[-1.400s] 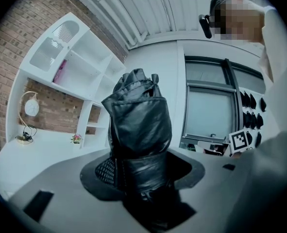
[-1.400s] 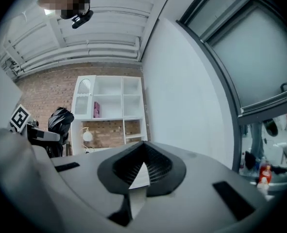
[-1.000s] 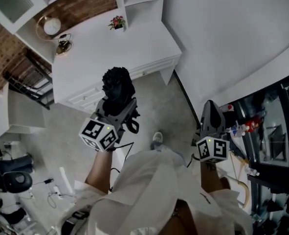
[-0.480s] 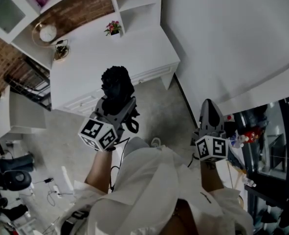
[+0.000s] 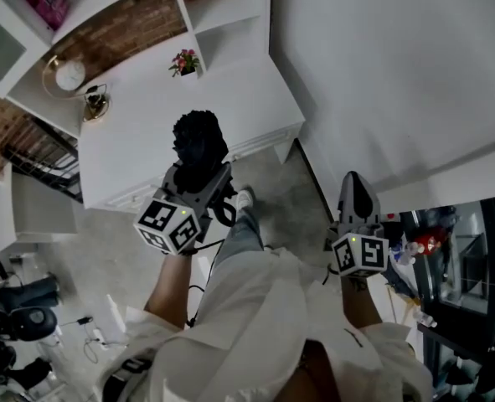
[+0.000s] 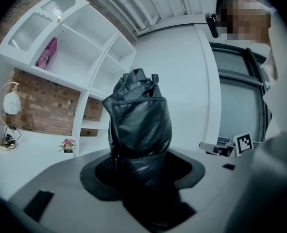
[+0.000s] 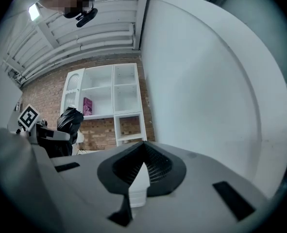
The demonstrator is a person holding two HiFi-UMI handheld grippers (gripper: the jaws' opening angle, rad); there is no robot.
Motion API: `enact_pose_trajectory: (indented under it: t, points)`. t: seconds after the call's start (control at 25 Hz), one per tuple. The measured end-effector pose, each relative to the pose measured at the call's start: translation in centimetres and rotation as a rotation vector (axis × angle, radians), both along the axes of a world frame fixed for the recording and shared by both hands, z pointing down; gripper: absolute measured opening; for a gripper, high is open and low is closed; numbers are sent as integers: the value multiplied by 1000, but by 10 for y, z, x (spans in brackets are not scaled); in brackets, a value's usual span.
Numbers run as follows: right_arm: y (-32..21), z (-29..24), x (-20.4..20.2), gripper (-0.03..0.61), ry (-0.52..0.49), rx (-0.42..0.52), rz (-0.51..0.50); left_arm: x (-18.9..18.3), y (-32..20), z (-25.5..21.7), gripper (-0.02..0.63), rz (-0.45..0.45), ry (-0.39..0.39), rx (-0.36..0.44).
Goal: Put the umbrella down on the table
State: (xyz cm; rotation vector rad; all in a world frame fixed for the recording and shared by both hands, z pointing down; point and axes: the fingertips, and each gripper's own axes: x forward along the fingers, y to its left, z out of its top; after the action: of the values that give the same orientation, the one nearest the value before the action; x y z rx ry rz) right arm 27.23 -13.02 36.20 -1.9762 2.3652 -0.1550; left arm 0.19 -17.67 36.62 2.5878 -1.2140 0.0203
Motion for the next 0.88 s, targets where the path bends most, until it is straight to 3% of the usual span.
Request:
enact_pose_trajectory:
  t: [0.44,0.68,0.88]
  points:
    - [-153,5,-36,18,25,-25,-9,-11,-160,20,267,34,13,-63]
    - [-256,28,-70,18,24,-68,-42,-38,-251,60,267,6,24,-146]
    - [-300,45,-87,18,41,-95,-56,-55,-294,85,268,-25,20,-205]
